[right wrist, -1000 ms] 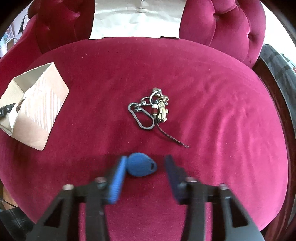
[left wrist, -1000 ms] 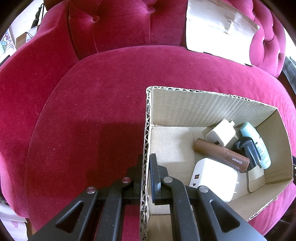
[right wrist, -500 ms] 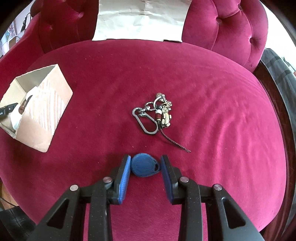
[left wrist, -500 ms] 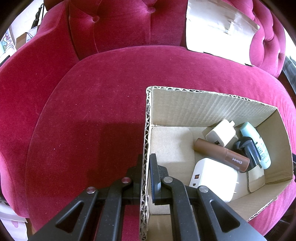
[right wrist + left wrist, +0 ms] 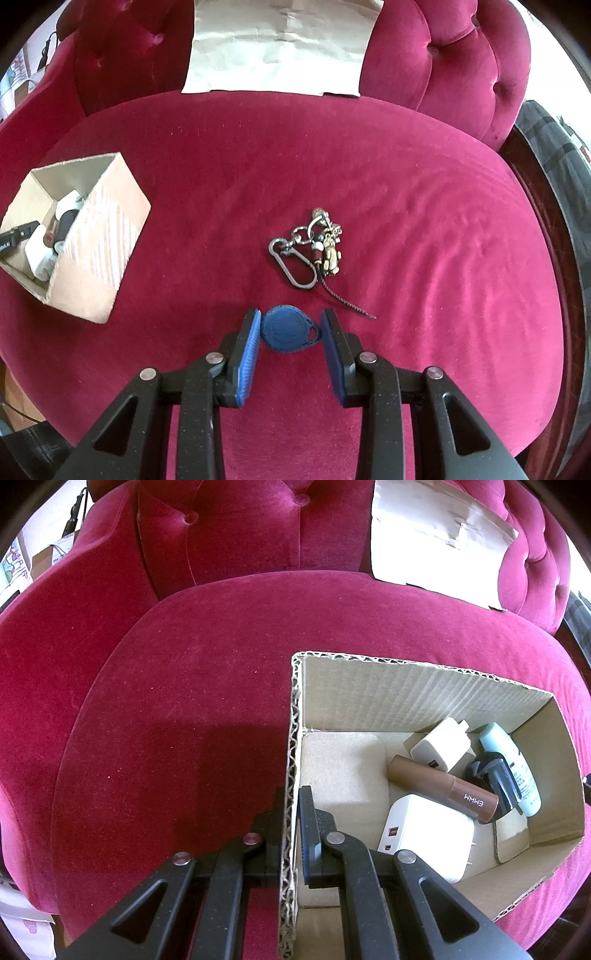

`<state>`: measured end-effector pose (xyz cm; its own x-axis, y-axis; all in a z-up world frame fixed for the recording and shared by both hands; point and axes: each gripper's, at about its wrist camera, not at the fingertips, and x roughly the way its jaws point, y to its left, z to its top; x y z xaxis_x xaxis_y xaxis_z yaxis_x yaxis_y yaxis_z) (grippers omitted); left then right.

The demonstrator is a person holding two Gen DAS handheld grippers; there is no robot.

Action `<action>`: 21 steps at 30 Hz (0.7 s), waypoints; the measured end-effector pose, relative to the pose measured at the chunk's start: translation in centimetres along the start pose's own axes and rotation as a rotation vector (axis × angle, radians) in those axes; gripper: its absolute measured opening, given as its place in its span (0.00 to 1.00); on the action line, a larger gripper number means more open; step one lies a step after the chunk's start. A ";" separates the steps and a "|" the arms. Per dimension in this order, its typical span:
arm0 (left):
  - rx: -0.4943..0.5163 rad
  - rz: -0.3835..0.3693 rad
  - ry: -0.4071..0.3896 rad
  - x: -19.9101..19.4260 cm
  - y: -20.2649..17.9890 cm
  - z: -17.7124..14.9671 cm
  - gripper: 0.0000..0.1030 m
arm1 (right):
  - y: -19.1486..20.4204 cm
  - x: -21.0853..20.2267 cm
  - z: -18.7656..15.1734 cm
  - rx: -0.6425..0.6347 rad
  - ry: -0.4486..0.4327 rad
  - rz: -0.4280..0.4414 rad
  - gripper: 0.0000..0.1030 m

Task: Organize rigid objects
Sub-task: 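Lift the key fob with the right tool and carry it over the box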

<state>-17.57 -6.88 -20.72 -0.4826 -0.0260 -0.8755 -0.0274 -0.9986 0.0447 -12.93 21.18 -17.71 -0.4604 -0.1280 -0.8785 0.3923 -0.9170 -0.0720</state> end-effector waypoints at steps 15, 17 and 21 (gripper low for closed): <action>0.000 0.001 0.000 0.0 -0.1 0.1 0.05 | 1.3 -2.9 3.6 0.029 -0.035 0.016 0.34; 0.001 0.001 0.001 0.0 -0.2 0.1 0.05 | 1.5 -3.2 4.0 0.032 -0.043 0.020 0.34; 0.002 0.001 0.000 0.1 -0.3 0.1 0.05 | 2.3 -4.1 4.7 0.030 -0.066 0.026 0.34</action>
<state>-17.67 -6.61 -20.74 -0.4825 -0.0273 -0.8755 -0.0286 -0.9985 0.0469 -13.94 17.82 -12.07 -0.5022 -0.1756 -0.8467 0.3814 -0.9238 -0.0347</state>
